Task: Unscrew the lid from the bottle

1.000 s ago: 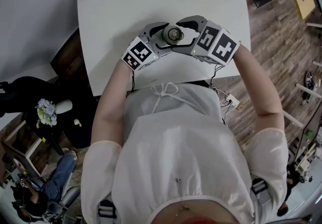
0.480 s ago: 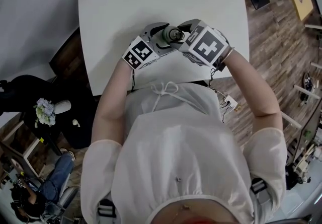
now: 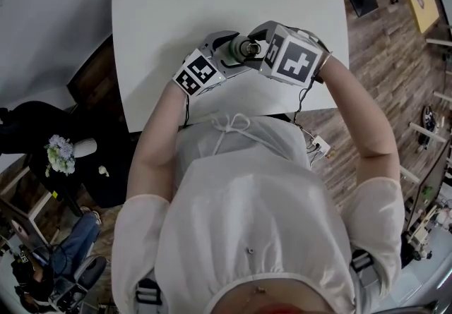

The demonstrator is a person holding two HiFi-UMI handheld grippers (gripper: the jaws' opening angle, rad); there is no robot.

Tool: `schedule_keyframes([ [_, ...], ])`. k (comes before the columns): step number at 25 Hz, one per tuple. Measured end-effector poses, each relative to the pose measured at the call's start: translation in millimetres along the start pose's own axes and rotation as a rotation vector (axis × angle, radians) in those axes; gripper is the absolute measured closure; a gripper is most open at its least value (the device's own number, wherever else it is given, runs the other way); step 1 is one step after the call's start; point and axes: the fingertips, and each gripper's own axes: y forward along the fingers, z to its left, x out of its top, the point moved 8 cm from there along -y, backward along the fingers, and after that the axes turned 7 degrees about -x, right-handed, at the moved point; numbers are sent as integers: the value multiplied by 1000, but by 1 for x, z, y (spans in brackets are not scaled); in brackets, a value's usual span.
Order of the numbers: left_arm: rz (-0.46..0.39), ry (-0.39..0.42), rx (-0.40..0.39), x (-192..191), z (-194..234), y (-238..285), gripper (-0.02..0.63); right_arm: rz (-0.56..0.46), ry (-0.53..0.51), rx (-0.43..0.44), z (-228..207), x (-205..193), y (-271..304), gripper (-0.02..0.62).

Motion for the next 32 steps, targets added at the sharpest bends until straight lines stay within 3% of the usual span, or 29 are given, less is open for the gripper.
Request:
schedule_keyframes([
  [6, -4, 2, -3, -1, 1, 0, 212, 64, -225, 32, -1, 6, 2, 354],
  [11, 15, 13, -31, 0, 2, 1, 212, 103, -491, 41, 5, 11, 3, 357],
  [17, 13, 7, -32, -1, 2, 0, 212, 54, -504, 68, 2, 8, 3, 354],
  [20, 12, 4, -32, -1, 2, 0, 212, 47, -434, 37, 1, 8, 2, 342],
  [24, 10, 2, -27, -1, 2, 1, 212, 3, -180, 27, 3, 4, 1, 265],
  [29, 11, -1, -24, -1, 1, 0, 212, -41, 101, -51, 7, 0, -1, 298],
  [32, 11, -2, -23, -1, 0, 0, 212, -56, 217, -86, 6, 1, -3, 318],
])
